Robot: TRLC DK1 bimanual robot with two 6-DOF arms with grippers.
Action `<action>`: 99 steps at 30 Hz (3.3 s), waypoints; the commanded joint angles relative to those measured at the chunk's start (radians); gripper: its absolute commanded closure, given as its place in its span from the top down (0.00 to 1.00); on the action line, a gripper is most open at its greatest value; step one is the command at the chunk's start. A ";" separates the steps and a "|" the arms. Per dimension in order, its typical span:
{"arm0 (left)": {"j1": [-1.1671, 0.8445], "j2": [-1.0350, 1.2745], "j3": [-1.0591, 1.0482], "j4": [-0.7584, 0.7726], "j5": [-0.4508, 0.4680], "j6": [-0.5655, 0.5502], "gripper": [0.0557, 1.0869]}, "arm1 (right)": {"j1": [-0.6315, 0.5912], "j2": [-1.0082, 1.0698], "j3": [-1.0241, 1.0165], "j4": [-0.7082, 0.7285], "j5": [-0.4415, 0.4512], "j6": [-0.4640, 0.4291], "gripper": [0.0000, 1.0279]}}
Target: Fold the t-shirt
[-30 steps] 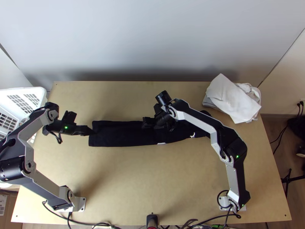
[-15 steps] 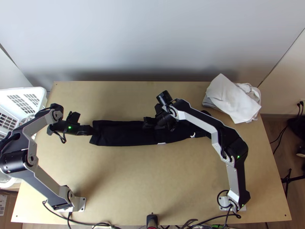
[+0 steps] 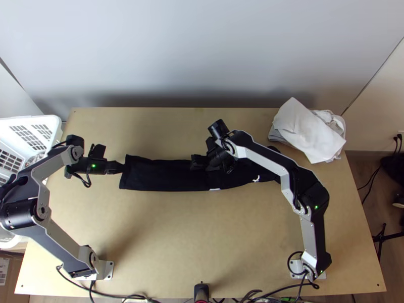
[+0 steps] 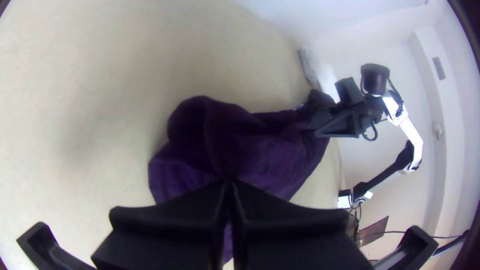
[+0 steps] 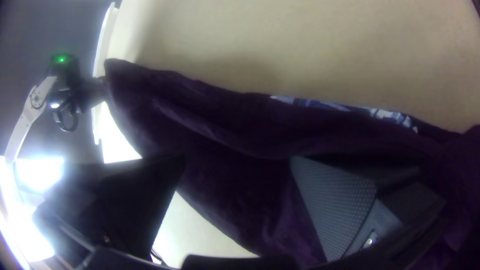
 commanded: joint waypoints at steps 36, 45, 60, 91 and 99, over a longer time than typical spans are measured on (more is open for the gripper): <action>-0.370 -0.279 0.472 -0.198 -0.374 -0.162 0.03 | -0.042 -0.047 0.006 0.006 0.000 0.004 0.95; -0.415 -0.230 0.521 -0.221 -0.407 -0.111 0.03 | -0.082 -0.157 0.006 0.012 -0.001 0.004 0.96; -0.570 -0.081 0.687 -0.225 -0.412 -0.096 0.03 | -0.273 -0.341 -0.085 0.070 -0.001 -0.001 0.96; -1.036 0.301 1.164 0.081 -0.389 -0.218 0.03 | -0.624 -0.676 -0.621 0.309 0.106 -0.058 0.95; -1.075 0.359 1.149 0.179 -0.357 -0.258 0.03 | -0.754 -0.970 -0.784 0.461 0.235 -0.113 0.95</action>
